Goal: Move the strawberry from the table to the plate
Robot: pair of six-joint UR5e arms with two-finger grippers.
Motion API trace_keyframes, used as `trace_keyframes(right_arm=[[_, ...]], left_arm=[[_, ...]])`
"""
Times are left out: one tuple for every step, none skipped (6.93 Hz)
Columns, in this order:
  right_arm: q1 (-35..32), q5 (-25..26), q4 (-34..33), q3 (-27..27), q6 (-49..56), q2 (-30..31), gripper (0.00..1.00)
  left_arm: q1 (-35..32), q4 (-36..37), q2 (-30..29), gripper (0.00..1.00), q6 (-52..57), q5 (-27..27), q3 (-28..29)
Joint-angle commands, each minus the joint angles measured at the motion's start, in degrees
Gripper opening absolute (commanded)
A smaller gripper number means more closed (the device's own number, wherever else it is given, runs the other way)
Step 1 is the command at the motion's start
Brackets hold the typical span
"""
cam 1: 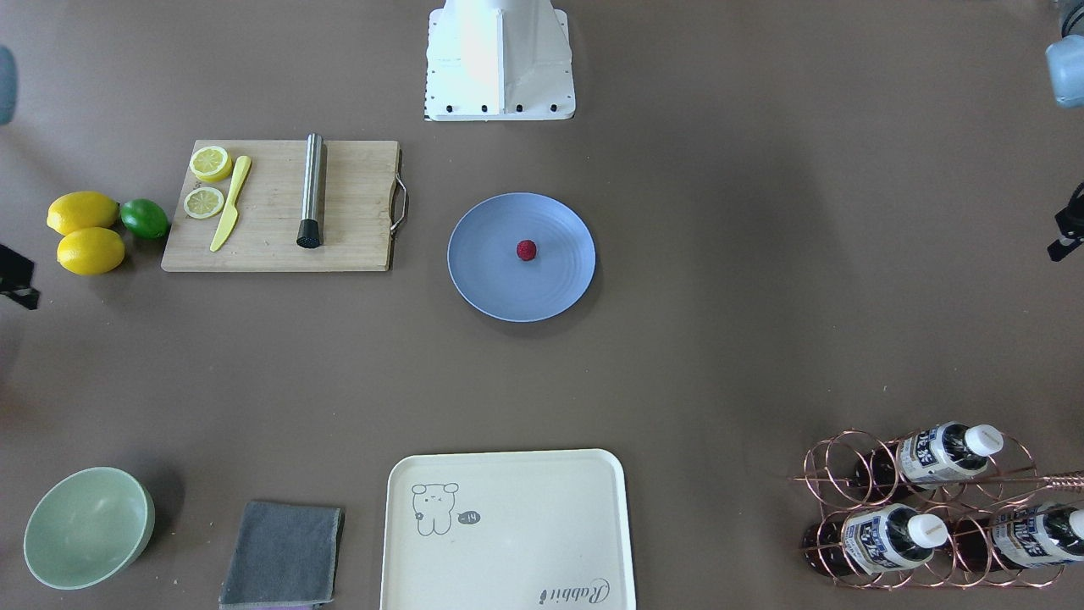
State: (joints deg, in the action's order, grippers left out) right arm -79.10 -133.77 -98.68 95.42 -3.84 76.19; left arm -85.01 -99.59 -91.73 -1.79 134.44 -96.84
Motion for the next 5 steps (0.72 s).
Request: trace_keyframes(right_arm=[[-9.1, -1.8, 0.2, -8.9, 15.4, 1.6, 1.00], [-9.8, -2.3, 0.2, -8.8, 16.0, 1.6, 1.00], [-9.9, -2.5, 0.2, -8.6, 15.7, 1.9, 1.00], [-9.9, -2.4, 0.2, -8.8, 15.7, 1.8, 1.00], [-9.9, -2.4, 0.2, -8.9, 15.7, 1.9, 1.00]], left_arm=[[-2.5, -0.1, 2.5, 0.97, 3.5, 0.8, 0.7], [-2.9, -1.2, 2.9, 0.97, 3.5, 0.4, 0.8], [-3.2, -1.5, 3.0, 0.97, 3.5, 0.2, 0.8], [-3.8, -1.5, 3.0, 0.97, 3.5, 0.2, 1.0], [-3.8, -1.5, 3.0, 0.97, 3.5, 0.2, 1.0]])
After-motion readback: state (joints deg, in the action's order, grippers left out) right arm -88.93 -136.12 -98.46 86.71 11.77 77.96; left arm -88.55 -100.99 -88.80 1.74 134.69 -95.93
